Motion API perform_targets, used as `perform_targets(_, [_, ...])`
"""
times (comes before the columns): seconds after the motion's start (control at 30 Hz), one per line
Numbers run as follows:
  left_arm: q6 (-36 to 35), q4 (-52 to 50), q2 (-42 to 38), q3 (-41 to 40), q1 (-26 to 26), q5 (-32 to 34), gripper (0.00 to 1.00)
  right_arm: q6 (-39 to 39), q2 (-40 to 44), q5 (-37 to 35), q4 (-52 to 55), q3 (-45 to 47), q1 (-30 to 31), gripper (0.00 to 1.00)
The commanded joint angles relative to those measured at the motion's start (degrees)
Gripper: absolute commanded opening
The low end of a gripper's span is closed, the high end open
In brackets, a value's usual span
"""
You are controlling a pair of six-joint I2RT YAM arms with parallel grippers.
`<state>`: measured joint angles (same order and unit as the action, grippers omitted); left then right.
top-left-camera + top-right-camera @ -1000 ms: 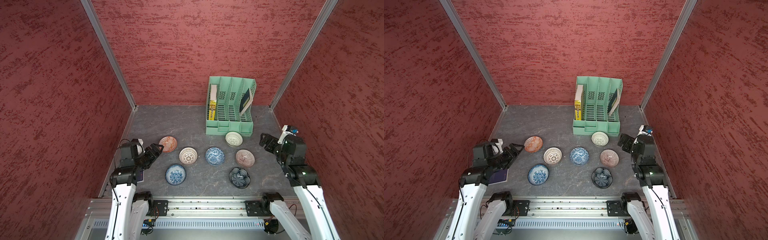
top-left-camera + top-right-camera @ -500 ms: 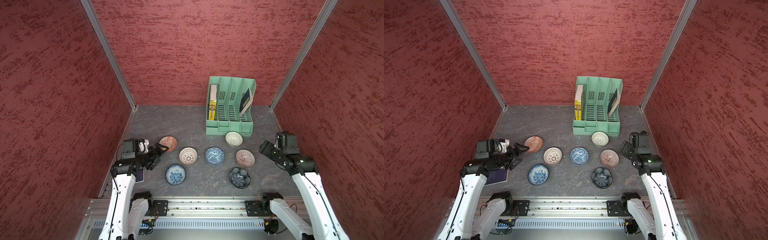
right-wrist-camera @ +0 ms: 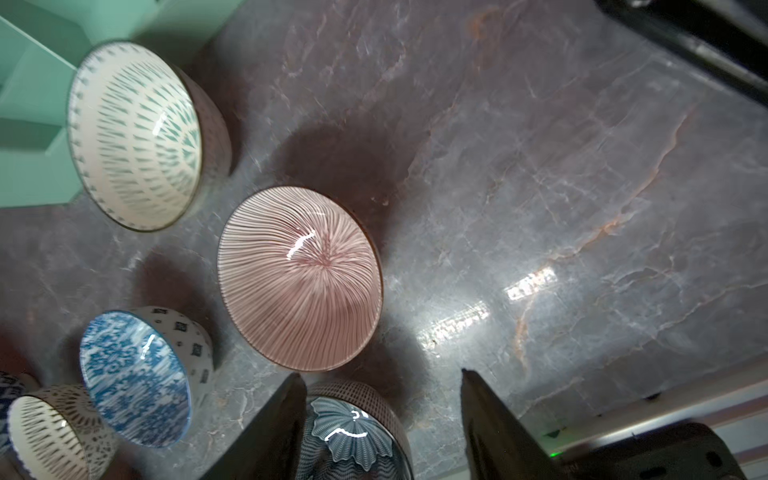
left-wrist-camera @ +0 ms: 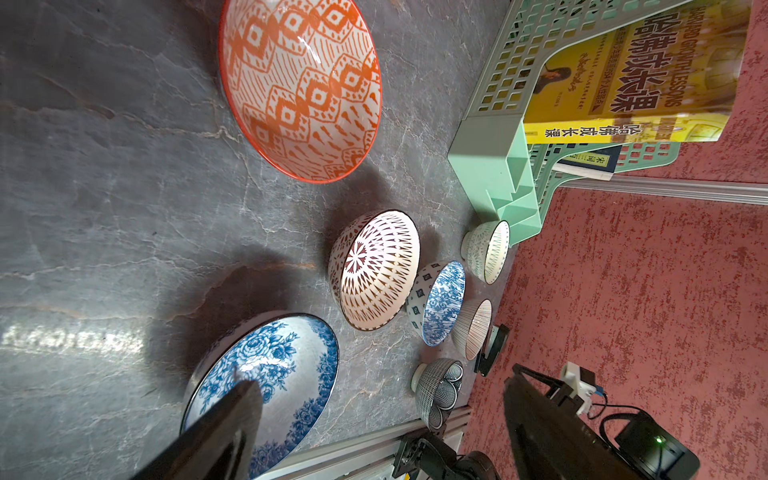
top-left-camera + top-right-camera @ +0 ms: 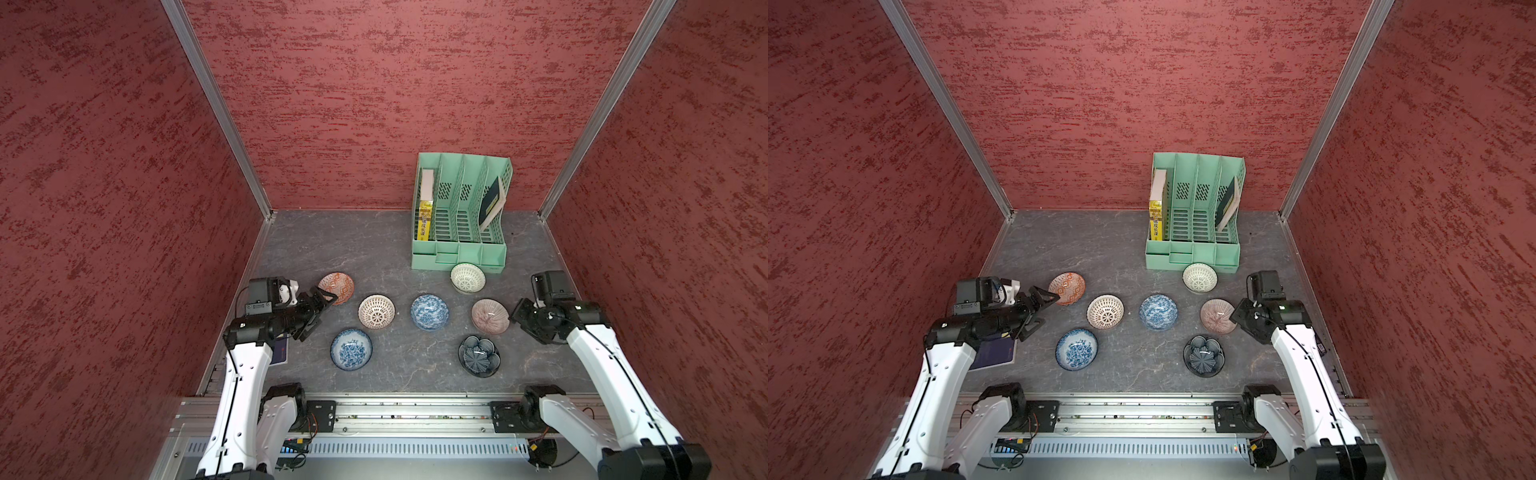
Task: Stack the bowls
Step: Pick up the bowl from the center of the board.
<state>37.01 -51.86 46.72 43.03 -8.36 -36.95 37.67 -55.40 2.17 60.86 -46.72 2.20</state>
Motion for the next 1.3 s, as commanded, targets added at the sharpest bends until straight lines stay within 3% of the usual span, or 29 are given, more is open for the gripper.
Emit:
perform_targets(0.0, [-1.1, 1.8, 0.2, -1.0, -0.2, 0.9, 0.95, 3.7, -1.0, 0.9, -4.1, 2.1, 0.3, 0.57])
perform_targets(0.27, [-1.4, 2.3, 0.5, -1.1, -0.8, 0.7, 0.95, 4.2, -5.3, 0.4, -8.0, 5.2, 0.4, 0.56])
perform_targets(0.57, [-1.5, 2.5, 0.6, -1.1, -0.9, 0.1, 0.95, 3.5, -8.8, 0.1, -10.6, 5.4, 0.3, 0.45])
perform_targets(0.97, [-1.7, 2.5, 0.3, -1.3, -0.9, -0.3, 0.95, 2.9, -12.8, 0.5, -13.7, 5.7, 0.3, 0.36])
perform_targets(1.27, [-1.7, 2.6, -0.1, -1.3, -0.9, -0.2, 0.95, 2.7, -14.4, 0.9, -15.2, 6.4, 0.3, 0.22])
